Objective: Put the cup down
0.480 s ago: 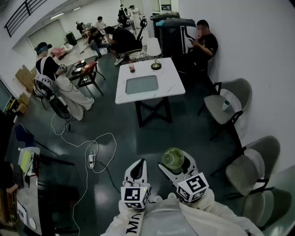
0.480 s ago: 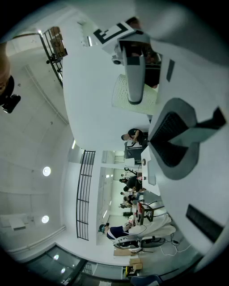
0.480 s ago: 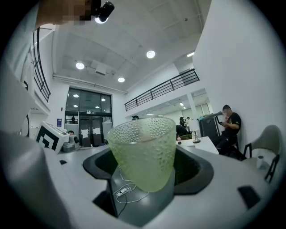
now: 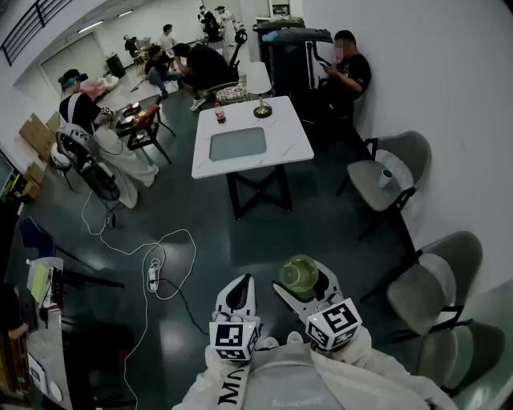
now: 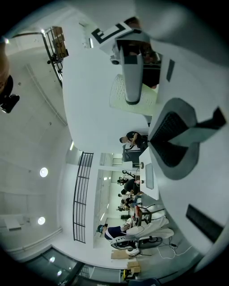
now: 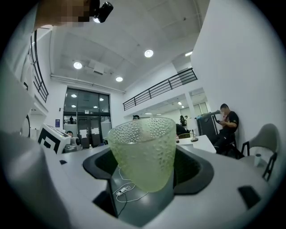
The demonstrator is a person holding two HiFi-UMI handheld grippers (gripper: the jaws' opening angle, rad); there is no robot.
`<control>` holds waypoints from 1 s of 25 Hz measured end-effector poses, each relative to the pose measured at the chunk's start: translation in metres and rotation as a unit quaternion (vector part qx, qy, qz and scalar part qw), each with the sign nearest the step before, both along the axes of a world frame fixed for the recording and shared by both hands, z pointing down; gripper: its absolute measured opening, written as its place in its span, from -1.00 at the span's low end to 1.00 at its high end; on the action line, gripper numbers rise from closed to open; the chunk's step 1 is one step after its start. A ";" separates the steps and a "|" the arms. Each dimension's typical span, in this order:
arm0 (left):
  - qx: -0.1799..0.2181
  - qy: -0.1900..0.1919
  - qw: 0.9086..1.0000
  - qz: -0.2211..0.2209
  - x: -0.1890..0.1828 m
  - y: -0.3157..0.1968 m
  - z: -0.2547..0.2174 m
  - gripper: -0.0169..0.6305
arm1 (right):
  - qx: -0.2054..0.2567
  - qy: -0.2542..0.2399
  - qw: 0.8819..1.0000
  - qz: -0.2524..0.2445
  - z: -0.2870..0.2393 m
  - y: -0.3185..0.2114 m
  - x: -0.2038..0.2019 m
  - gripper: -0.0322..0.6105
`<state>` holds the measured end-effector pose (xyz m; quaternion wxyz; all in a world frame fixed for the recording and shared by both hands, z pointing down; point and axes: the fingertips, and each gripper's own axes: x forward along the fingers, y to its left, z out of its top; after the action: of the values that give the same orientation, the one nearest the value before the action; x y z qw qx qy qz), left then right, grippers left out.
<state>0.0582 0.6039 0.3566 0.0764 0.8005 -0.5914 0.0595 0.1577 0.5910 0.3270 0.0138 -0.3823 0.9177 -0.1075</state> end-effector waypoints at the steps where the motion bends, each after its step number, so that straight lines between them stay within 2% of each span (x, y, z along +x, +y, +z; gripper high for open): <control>1: 0.000 0.000 1.000 0.000 0.001 -0.001 0.000 -0.91 | -0.002 -0.003 1.000 0.000 0.001 0.000 0.001 0.28; 17: 0.001 -0.006 1.000 -0.022 0.014 -0.006 0.009 -0.91 | -0.012 -0.008 1.000 -0.017 0.011 -0.012 0.018 0.28; 25: 0.005 -0.012 1.000 -0.023 0.037 -0.009 0.007 -0.91 | -0.011 0.000 1.000 -0.028 0.017 -0.011 0.034 0.28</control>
<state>0.0953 0.5950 0.3632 0.0664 0.7860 -0.6112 0.0648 0.1921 0.5800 0.3443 0.0065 -0.3563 0.9268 -0.1181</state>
